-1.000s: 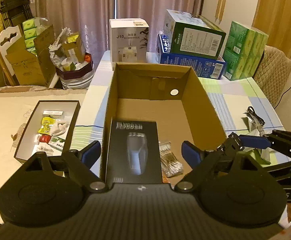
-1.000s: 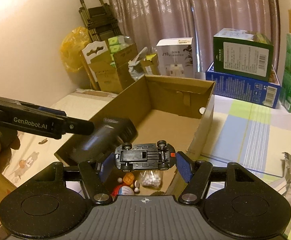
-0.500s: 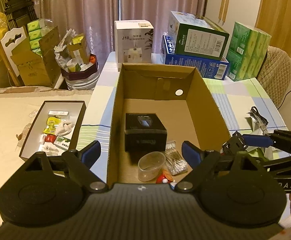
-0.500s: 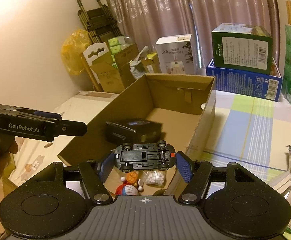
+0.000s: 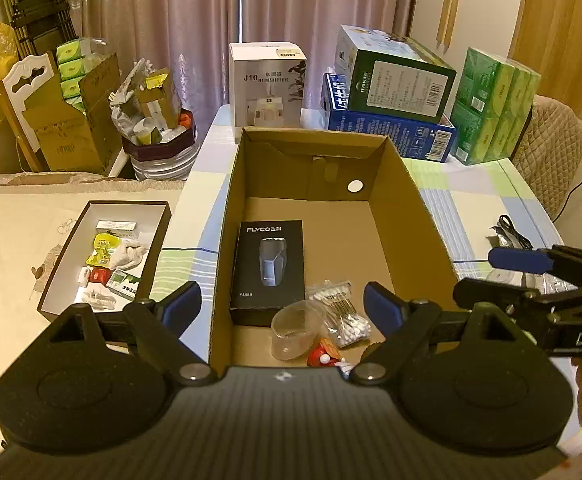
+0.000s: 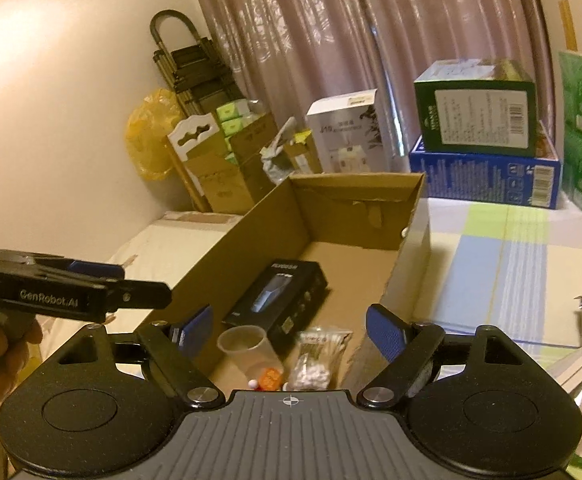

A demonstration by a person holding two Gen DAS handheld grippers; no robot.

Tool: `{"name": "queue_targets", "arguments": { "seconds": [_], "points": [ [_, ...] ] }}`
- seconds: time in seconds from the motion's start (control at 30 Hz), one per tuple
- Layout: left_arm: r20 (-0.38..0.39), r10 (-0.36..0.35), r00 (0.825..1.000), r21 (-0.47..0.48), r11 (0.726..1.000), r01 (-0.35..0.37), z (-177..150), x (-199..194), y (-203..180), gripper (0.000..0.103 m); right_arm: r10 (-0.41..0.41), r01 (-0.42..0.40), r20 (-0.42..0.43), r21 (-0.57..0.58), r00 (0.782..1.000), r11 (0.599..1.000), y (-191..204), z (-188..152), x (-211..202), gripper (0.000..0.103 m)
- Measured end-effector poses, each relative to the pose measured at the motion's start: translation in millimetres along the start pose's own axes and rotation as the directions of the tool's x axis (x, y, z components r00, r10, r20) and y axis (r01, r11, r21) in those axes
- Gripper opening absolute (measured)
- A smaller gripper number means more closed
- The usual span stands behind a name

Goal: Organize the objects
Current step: 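Move both tools back over the table toward the foil bag and clear package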

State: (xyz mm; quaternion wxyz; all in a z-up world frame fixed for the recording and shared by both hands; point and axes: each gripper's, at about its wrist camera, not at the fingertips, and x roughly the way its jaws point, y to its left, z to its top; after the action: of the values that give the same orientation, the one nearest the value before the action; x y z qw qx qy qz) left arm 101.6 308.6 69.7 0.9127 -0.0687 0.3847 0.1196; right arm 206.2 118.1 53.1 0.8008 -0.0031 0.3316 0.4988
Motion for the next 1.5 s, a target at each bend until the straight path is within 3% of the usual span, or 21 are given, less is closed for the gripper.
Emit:
{"name": "queue_targets", "arguments": {
  "seconds": [0.47, 0.7, 1.07, 1.5],
  "points": [
    [0.010, -0.034, 0.999, 0.007, 0.999, 0.034, -4.6, -4.2, -21.7, 0.089, -0.078, 0.078, 0.027, -0.010, 0.997, 0.997, -16.4, -2.0, -28.8, 0.081],
    [0.047, -0.086, 0.995, 0.040, 0.996, 0.084, 3.0, -9.9, -58.6, 0.094, -0.154, 0.152, 0.078, 0.030, 0.985, 0.988, -46.8, 1.3, -62.7, 0.081],
    [0.085, -0.203, 0.976, 0.148, 0.971, 0.189, 14.2, -10.5, -150.4, 0.102, -0.328, 0.314, 0.094, 0.142, 0.940, 0.939, -128.4, -5.5, -134.5, 0.081],
    [0.017, -0.300, 0.954, 0.221, 0.931, 0.289, -8.4, 33.4, -253.1, 0.102, -0.482, 0.464, 0.037, 0.216, 0.875, 0.859, -215.4, -45.0, -206.7, 0.081]
  ]
}}
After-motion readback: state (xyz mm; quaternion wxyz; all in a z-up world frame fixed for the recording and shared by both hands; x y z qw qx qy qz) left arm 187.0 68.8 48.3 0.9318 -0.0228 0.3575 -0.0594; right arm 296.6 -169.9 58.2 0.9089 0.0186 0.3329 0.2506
